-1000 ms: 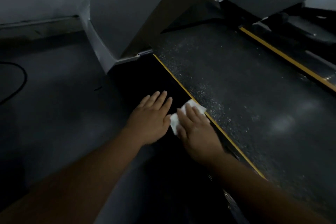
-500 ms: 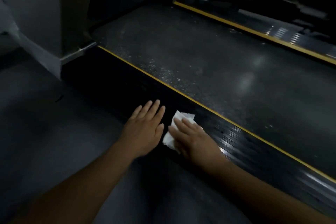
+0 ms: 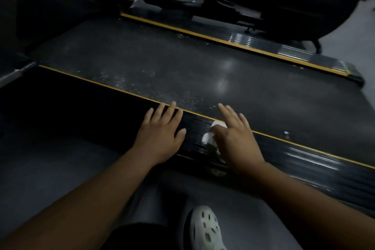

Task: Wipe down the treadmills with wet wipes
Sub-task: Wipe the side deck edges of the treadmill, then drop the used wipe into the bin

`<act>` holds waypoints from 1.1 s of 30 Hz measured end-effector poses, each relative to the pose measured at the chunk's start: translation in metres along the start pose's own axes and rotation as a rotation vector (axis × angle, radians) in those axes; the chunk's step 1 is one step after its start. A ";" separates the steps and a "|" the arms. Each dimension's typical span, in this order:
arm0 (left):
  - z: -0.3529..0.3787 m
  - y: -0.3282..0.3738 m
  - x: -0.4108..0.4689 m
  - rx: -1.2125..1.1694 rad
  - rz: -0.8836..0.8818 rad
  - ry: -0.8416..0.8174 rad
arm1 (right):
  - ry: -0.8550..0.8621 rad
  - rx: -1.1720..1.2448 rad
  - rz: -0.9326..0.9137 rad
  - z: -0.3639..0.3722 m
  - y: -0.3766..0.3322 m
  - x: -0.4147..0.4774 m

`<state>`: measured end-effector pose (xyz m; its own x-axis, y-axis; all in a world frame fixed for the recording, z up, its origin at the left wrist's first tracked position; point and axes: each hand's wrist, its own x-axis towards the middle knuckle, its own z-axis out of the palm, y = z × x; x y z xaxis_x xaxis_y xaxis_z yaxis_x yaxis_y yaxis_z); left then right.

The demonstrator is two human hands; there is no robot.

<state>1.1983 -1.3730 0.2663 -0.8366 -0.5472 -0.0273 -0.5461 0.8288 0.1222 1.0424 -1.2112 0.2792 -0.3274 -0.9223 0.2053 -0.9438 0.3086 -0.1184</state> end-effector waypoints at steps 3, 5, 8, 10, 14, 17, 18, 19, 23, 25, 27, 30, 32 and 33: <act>-0.016 0.050 0.011 -0.035 0.083 0.034 | 0.073 -0.026 0.046 -0.032 0.031 -0.029; -0.021 0.085 0.020 -0.050 0.137 0.041 | 0.103 -0.025 0.081 -0.048 0.053 -0.049; -0.022 0.148 0.034 -0.024 0.251 0.018 | 0.149 0.001 0.165 -0.069 0.094 -0.088; -0.023 0.198 0.043 0.009 0.342 -0.011 | 0.202 0.008 0.230 -0.082 0.127 -0.120; -0.023 0.322 0.055 0.107 0.519 -0.027 | 0.313 -0.007 0.379 -0.114 0.203 -0.203; -0.029 0.421 0.056 0.138 0.659 -0.028 | 0.366 -0.073 0.487 -0.142 0.253 -0.271; -0.030 0.459 0.054 0.149 0.719 -0.024 | 0.388 -0.093 0.549 -0.153 0.269 -0.298; -0.032 0.496 0.052 0.149 0.771 -0.010 | 0.413 -0.108 0.612 -0.164 0.287 -0.325; -0.025 0.631 0.051 0.110 0.965 0.011 | 0.464 -0.203 0.782 -0.195 0.353 -0.416; -0.008 0.687 0.056 0.098 1.050 0.001 | 0.459 -0.252 0.878 -0.199 0.384 -0.453; 0.020 0.741 0.070 0.083 1.123 -0.006 | 0.436 -0.290 0.965 -0.192 0.420 -0.482; 0.064 0.814 0.094 0.096 1.236 -0.018 | 0.406 -0.332 1.086 -0.174 0.472 -0.518; 0.082 0.849 0.105 0.094 1.276 -0.033 | 0.387 -0.338 1.159 -0.167 0.494 -0.536; 0.090 0.871 0.107 0.089 1.295 -0.071 | 0.371 -0.332 1.207 -0.167 0.506 -0.549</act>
<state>0.6291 -0.6997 0.2808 -0.7541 0.6567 0.0075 0.6565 0.7536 0.0334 0.7372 -0.5104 0.2686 -0.9136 0.0770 0.3992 0.0034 0.9833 -0.1818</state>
